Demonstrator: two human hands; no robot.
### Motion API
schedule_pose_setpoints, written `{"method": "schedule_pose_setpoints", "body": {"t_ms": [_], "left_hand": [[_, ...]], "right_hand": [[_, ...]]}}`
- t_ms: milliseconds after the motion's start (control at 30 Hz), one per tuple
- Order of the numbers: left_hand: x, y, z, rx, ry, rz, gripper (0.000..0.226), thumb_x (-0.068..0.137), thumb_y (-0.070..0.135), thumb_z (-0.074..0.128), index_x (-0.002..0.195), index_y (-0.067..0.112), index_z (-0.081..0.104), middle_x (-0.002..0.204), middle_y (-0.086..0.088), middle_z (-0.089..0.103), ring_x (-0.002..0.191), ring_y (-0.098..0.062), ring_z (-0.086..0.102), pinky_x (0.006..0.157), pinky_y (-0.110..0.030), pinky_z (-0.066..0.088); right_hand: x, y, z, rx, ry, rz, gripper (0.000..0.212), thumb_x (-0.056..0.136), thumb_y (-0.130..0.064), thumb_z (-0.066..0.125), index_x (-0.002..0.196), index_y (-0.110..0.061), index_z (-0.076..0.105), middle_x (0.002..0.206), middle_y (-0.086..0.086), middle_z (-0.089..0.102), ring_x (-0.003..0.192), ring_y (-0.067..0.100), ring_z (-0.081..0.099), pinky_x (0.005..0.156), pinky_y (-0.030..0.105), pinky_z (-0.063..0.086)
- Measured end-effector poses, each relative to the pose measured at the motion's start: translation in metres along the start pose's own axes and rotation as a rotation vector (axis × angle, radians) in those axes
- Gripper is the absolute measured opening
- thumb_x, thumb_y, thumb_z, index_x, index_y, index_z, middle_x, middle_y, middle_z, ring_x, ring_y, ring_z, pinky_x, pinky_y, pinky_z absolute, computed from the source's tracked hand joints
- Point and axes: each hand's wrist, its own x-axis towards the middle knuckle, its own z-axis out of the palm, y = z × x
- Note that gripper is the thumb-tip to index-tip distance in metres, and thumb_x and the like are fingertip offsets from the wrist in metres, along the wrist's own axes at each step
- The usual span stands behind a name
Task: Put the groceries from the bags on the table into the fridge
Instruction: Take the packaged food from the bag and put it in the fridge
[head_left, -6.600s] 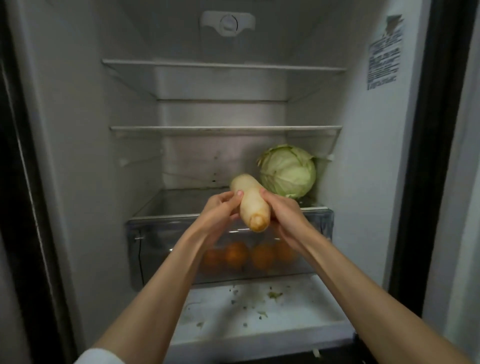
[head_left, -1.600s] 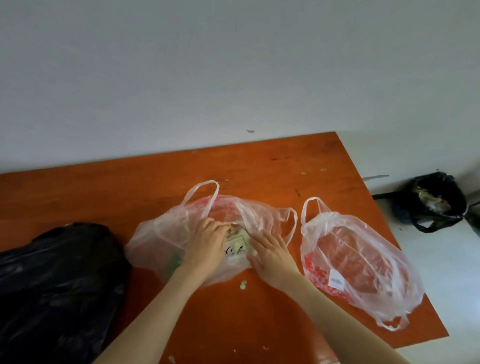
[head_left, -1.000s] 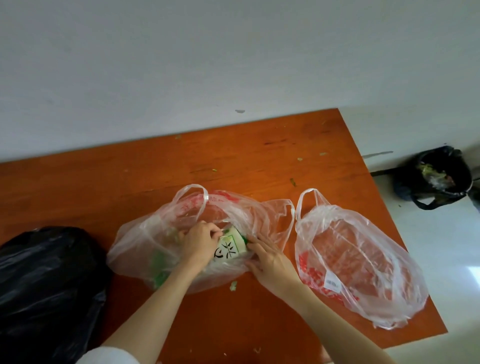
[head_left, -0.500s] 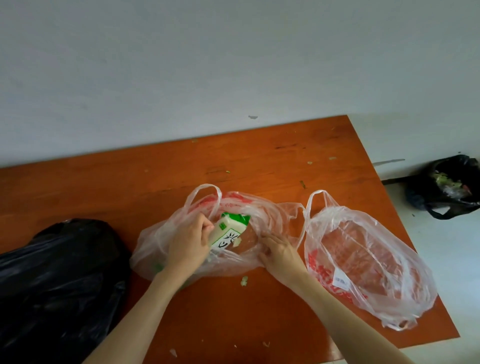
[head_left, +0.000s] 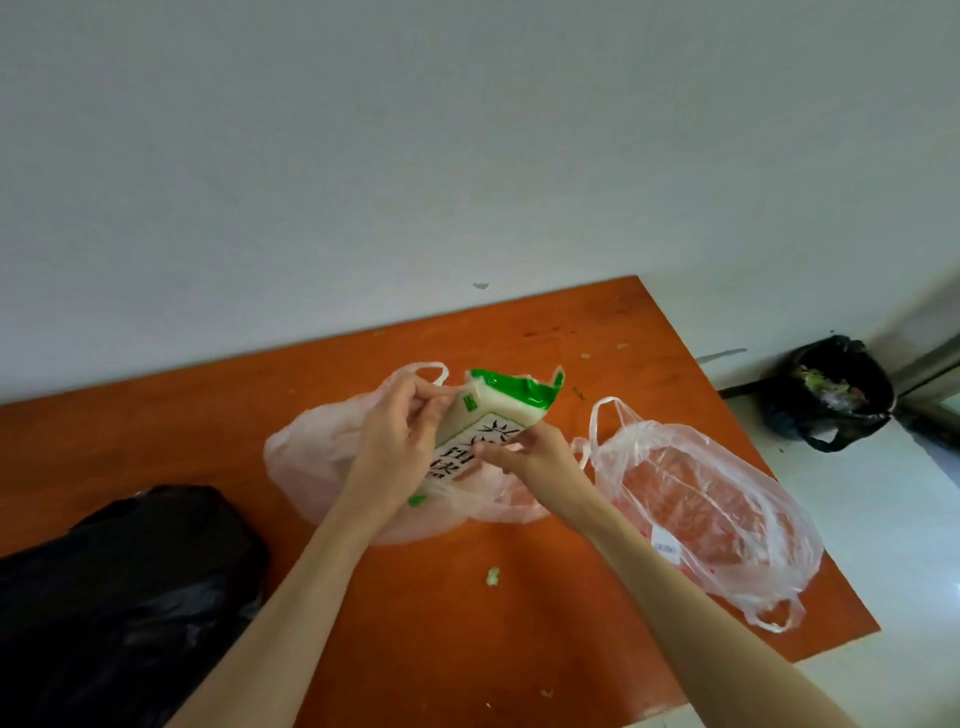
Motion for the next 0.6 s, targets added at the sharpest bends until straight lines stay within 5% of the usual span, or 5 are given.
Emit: {"method": "schedule_pose_setpoints", "body": {"t_ms": [133, 233, 400, 600], "left_hand": [[0.007, 0.020, -0.017, -0.026, -0.010, 0.071, 0.011, 0.091, 0.013, 0.054, 0.087, 0.022, 0.057, 0.086, 0.014, 0.062, 0.073, 0.007, 0.061, 0.060, -0.005, 0.046], [0.008, 0.028, -0.025, 0.080, -0.103, 0.111, 0.021, 0.094, 0.024, 0.048, 0.113, 0.025, 0.057, 0.110, 0.014, 0.060, 0.097, 0.005, 0.055, 0.077, -0.005, 0.042], [-0.010, 0.043, -0.016, 0.378, -0.317, 0.286, 0.050, 0.094, 0.045, 0.036, 0.142, 0.032, 0.031, 0.149, 0.008, 0.033, 0.135, -0.011, 0.032, 0.111, -0.040, 0.031], [-0.042, 0.075, 0.041, 0.587, -0.522, 0.606, 0.064, 0.087, 0.054, 0.015, 0.146, 0.032, 0.013, 0.156, 0.008, 0.011, 0.144, -0.011, 0.005, 0.116, -0.033, 0.005]], "right_hand": [[-0.015, -0.032, -0.001, 0.155, 0.173, -0.059, 0.020, 0.082, -0.006, 0.065, 0.098, -0.017, 0.060, 0.103, 0.003, 0.069, 0.099, 0.018, 0.065, 0.084, 0.029, 0.056], [-0.037, -0.047, -0.007, 0.255, 0.341, -0.074, 0.021, 0.085, -0.013, 0.061, 0.106, -0.011, 0.058, 0.105, 0.004, 0.068, 0.099, 0.021, 0.066, 0.084, 0.038, 0.056], [-0.097, -0.054, -0.035, 0.351, 0.620, -0.055, 0.027, 0.087, -0.021, 0.059, 0.111, -0.008, 0.057, 0.101, 0.007, 0.069, 0.092, 0.024, 0.069, 0.079, 0.041, 0.056], [-0.211, -0.045, -0.072, 0.447, 0.970, -0.006, 0.028, 0.086, -0.026, 0.060, 0.108, -0.009, 0.060, 0.092, 0.011, 0.071, 0.080, 0.026, 0.070, 0.069, 0.038, 0.057]]}}
